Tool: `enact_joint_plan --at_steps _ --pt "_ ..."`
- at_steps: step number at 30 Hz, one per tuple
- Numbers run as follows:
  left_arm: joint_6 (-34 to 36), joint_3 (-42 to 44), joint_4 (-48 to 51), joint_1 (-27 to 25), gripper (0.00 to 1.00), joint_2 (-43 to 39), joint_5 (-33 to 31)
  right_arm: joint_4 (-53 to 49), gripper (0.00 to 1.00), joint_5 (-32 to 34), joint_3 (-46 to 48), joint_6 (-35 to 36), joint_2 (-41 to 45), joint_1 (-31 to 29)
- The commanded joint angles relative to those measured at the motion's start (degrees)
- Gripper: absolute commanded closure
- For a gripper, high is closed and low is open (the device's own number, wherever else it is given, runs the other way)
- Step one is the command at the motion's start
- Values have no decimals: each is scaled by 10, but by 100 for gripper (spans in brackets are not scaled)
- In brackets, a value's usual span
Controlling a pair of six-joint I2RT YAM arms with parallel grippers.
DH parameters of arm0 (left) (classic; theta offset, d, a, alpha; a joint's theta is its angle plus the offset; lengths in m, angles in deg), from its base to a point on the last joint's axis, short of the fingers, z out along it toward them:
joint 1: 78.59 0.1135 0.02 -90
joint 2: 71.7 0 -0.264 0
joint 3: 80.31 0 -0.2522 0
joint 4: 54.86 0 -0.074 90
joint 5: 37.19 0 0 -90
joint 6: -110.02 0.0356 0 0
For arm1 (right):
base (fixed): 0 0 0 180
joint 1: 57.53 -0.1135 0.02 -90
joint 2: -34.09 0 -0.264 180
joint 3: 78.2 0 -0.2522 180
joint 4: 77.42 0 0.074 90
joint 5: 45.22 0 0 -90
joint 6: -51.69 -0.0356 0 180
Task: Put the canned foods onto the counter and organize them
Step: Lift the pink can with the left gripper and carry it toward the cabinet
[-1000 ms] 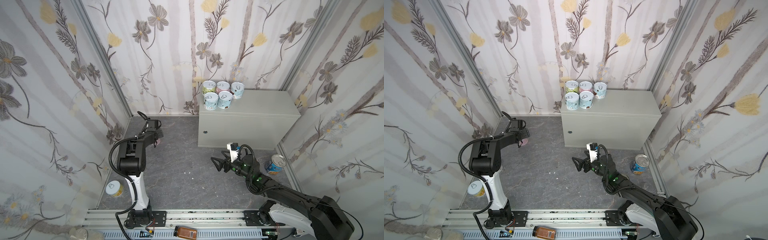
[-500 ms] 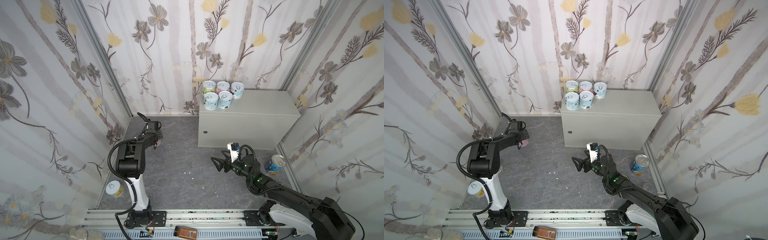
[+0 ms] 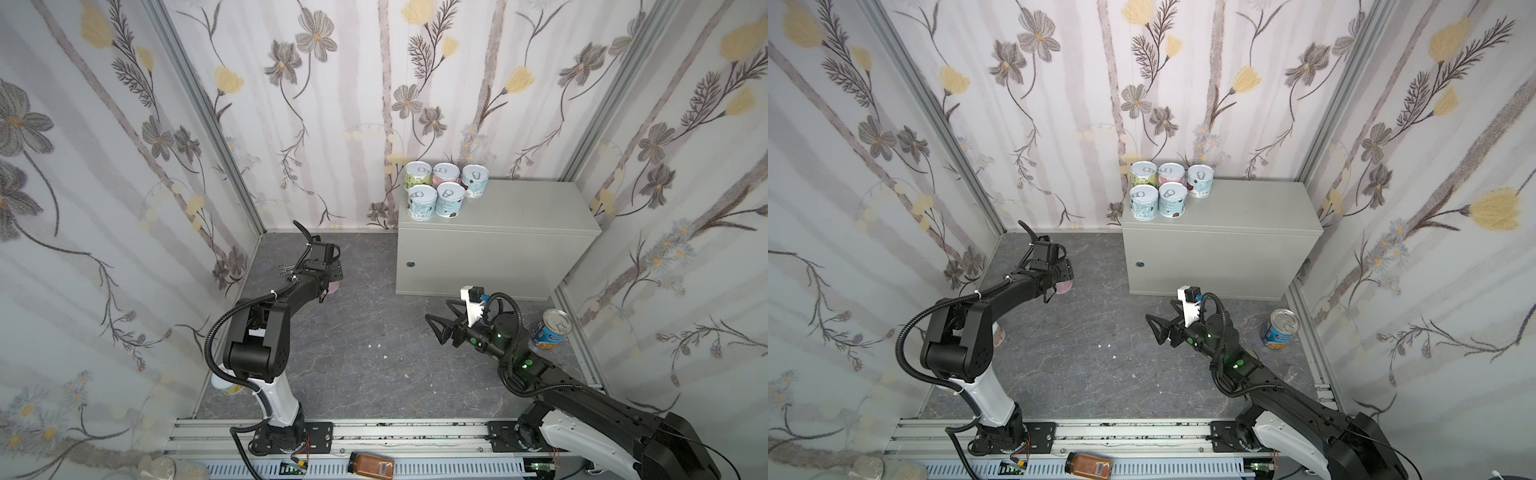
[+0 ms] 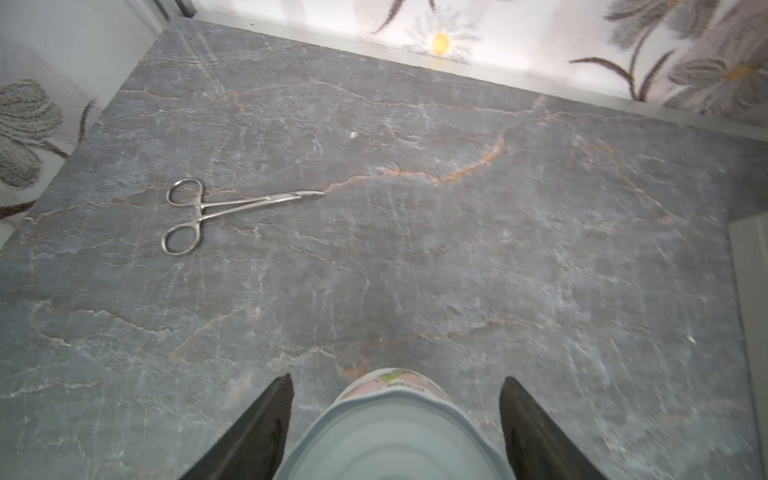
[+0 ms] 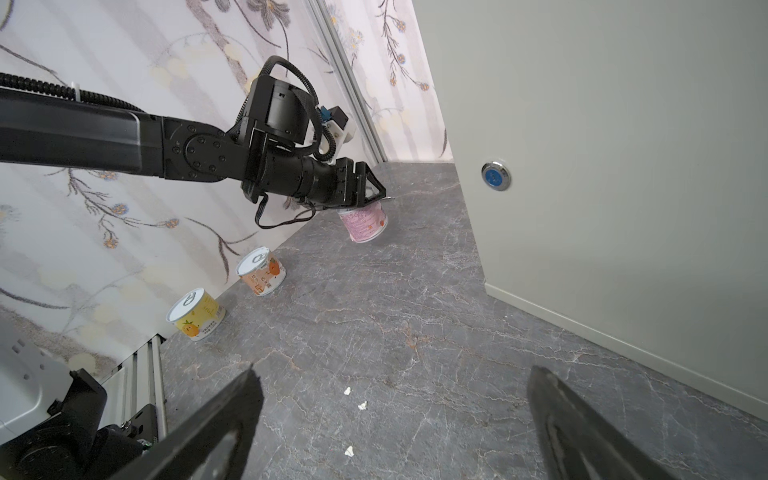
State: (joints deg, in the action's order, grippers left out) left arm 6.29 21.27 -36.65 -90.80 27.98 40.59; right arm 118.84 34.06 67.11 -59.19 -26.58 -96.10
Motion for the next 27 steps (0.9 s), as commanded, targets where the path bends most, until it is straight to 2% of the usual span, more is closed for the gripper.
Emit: enact_joint_plan --at_steps 1,7,14,20,27 --pt "-20 20 -12 -29 39 -40 -4 -29 0 17 11 -4 27 -1" --pt "-47 61 -5 -123 39 -96 -15 -73 0 28 47 -27 95 -4" --pt "-79 91 -4 -237 39 -121 -44 -140 0 55 81 -42 202 -8" --pt "-82 91 -4 -315 39 -115 -59 -193 0 61 97 -50 263 -8" --pt "-88 75 -8 -370 38 -72 -61 -198 0 68 119 -74 295 -8"
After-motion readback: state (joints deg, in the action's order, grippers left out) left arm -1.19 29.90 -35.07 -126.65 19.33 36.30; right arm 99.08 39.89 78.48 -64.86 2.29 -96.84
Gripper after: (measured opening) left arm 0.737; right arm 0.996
